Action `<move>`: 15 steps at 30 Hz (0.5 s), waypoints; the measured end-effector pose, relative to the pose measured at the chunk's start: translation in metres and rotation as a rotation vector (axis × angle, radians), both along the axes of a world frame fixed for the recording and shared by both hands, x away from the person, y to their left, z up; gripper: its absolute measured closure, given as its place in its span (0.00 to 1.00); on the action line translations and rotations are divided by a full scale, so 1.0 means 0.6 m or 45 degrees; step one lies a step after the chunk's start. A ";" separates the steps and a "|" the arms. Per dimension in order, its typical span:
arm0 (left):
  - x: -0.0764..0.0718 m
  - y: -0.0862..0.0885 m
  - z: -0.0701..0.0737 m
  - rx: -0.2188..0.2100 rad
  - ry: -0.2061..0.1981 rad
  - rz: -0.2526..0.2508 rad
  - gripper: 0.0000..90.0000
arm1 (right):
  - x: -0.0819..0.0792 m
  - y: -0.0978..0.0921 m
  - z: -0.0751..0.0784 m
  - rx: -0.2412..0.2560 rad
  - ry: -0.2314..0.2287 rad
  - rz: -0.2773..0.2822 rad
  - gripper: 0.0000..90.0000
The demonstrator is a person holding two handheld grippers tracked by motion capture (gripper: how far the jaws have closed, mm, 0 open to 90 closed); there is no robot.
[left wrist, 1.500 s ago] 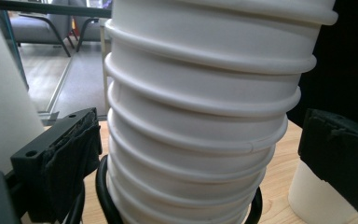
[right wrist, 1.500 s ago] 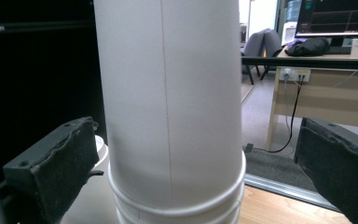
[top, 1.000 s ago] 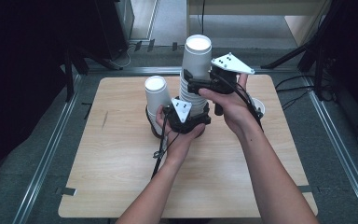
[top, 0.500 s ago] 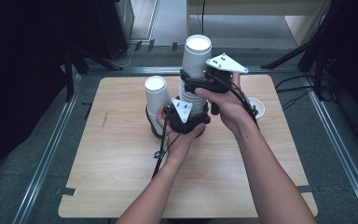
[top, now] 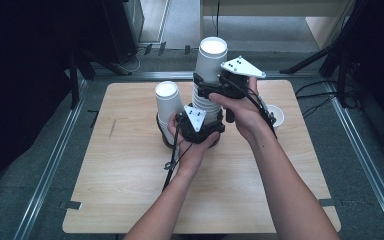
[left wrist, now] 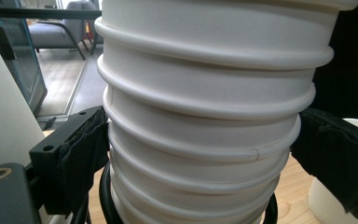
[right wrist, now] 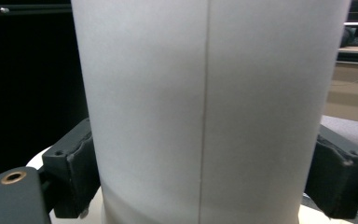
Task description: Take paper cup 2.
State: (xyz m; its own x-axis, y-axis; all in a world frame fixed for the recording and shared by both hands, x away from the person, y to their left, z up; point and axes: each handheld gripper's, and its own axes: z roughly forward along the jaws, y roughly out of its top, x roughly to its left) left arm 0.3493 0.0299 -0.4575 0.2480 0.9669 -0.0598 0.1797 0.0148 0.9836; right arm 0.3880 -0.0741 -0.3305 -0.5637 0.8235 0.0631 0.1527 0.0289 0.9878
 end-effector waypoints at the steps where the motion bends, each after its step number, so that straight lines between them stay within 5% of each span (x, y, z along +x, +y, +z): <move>1: 0.000 0.000 0.000 -0.001 0.000 0.001 0.06 | -0.001 0.000 0.003 0.015 -0.007 -0.004 0.14; 15: -0.001 0.001 0.000 0.011 0.003 0.002 0.06 | -0.010 0.003 0.026 0.028 -0.065 -0.033 0.15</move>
